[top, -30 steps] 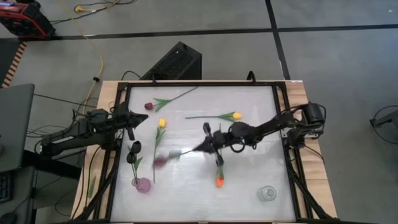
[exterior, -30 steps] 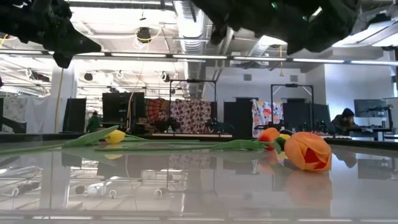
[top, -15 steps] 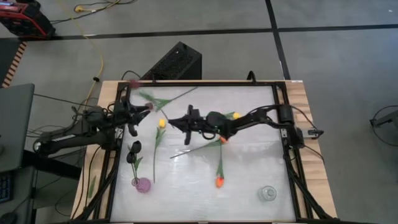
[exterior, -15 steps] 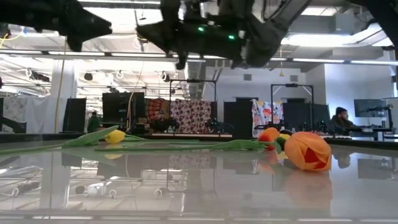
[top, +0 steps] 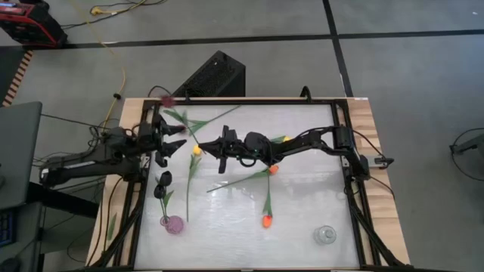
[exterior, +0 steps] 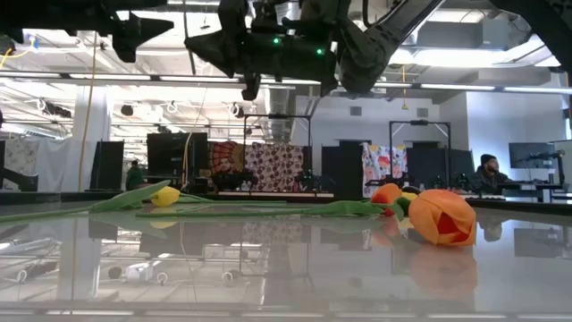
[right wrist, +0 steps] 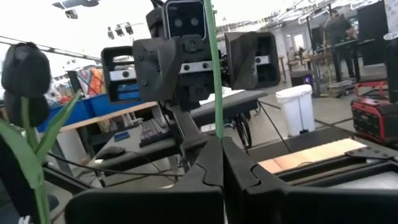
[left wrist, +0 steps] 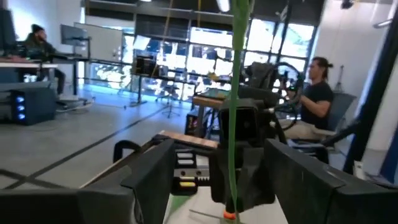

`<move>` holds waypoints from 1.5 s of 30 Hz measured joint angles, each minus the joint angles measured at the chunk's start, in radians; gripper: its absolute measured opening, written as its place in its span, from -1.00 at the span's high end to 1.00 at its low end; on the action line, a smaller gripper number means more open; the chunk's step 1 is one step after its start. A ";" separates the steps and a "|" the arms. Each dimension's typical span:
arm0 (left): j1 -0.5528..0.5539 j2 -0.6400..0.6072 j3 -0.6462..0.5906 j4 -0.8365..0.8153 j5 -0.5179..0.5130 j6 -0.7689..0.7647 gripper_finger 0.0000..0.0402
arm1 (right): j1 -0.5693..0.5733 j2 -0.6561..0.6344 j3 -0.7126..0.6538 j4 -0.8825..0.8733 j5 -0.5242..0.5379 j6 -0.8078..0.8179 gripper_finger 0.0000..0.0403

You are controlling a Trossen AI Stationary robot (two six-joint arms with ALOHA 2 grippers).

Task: Sort flowers into vase by color
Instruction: Put the bottom red flower into the pink flower vase

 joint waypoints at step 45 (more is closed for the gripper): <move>-0.001 0.083 0.000 0.160 0.284 -0.101 0.99 | 0.049 -0.005 0.000 -0.028 -0.098 0.000 0.25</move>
